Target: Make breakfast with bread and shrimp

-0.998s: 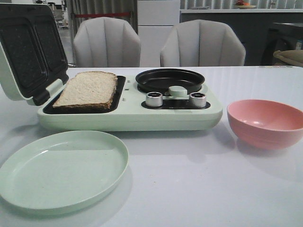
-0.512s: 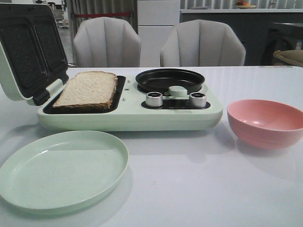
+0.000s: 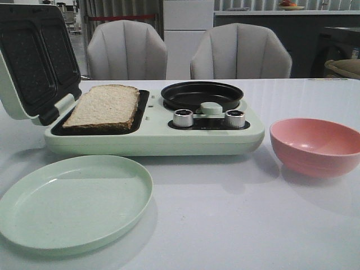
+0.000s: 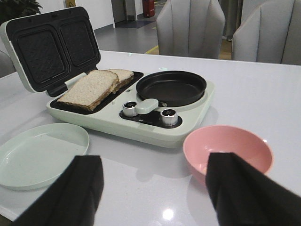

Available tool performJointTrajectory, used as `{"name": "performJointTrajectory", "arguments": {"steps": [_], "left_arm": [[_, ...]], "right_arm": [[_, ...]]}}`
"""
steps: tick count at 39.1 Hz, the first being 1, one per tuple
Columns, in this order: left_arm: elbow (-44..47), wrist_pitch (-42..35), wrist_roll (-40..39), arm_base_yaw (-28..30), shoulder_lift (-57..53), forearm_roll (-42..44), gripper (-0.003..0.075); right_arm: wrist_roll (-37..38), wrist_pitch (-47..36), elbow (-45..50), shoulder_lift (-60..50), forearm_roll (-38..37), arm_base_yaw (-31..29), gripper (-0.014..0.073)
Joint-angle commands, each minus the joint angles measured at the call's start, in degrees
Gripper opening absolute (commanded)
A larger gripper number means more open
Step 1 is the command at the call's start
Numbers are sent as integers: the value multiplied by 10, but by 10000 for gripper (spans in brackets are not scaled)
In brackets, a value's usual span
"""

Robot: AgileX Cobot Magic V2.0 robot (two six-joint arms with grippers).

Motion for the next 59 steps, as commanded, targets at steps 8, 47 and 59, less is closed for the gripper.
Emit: {"name": "performJointTrajectory", "arguments": {"steps": [8,47,59], "left_arm": [[-68,95,179,61,106,-267,387],[-75,211,379,-22,205,-404,207],[-75,171,474,-143,205,-383,207]], "right_arm": [[-1,-47,-16,6,-6,-3,559],[-1,-47,-16,6,-6,-3,559],[-1,-47,-16,6,-6,-3,559]]}}
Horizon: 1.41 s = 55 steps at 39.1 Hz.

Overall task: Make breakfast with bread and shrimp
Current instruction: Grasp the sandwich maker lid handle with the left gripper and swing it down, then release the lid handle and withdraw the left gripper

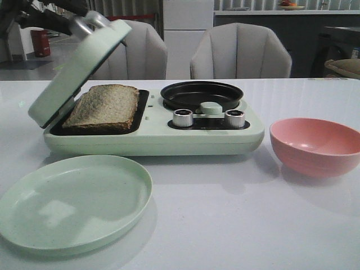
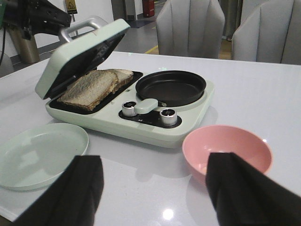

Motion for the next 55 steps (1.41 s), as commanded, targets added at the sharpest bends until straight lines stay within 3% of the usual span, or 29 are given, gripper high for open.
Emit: {"name": "performJointTrajectory", "arguments": {"steps": [1,11,24,41,49,55], "left_arm": [[-15,-6,42,-42,-28,-4,207],[-8,-101,44,-122,-26,111,207],[-8,-77,24,-128,26,125,207],[-47,-64,22,-128,-23,160,207],[-65,-66,-37,-120,-95,273,207],[-67,-46,-131,-120,-167,472,207]], "right_arm": [[-1,-47,-16,6,-6,-3,559],[-1,-47,-16,6,-6,-3,559],[-1,-47,-16,6,-6,-3,559],[-1,-47,-16,6,-6,-3,559],[-1,-47,-16,6,-6,-3,559],[-1,-47,-16,6,-6,-3,559]]}}
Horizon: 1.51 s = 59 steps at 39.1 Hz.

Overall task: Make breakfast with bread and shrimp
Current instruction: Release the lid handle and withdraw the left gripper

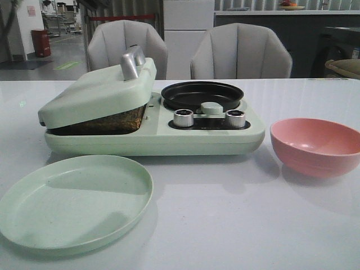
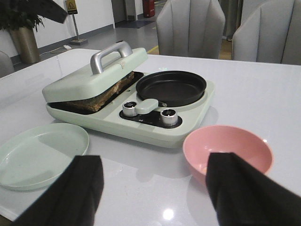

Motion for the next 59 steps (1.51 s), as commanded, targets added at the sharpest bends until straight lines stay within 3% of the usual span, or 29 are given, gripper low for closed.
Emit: {"name": "performJointTrajectory", "arguments": {"steps": [1,7,14,29,51,59], "left_arm": [[-19,4,-72,3,-68,122,207],[-19,54,-242,3,-128,322,207],[11,77,-363,3,-205,433,207],[234,-47,-373,3,-418,408,207],[486,-95,-373,3,-763,398,207],[561,-112,-373,3,-844,350,207]], "right_arm": [[-1,-47,-16,6,-6,-3,559],[-1,-47,-16,6,-6,-3,559],[-1,-47,-16,6,-6,-3,559],[-1,-47,-16,6,-6,-3,559],[-1,-48,-16,6,-6,-3,559],[-1,-47,-16,6,-6,-3,559]]}}
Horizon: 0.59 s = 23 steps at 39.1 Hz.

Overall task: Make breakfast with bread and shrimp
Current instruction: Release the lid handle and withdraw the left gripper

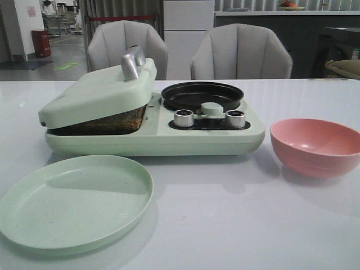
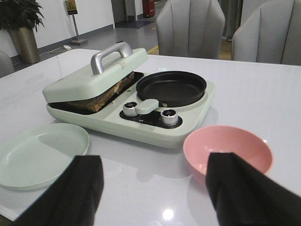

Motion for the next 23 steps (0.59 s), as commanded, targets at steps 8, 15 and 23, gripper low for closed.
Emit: {"name": "performJointTrajectory", "arguments": {"steps": [8,15,23], "left_arm": [[50,-85,-8,0,-37,-33,207],[50,-88,-8,0,-37,-33,207],[50,-90,-8,0,-37,-33,207]], "right_arm": [[-1,-47,-16,6,-6,-2,559],[-1,-56,-16,6,-6,-2,559],[-1,-65,-16,6,-6,-2,559]]}}
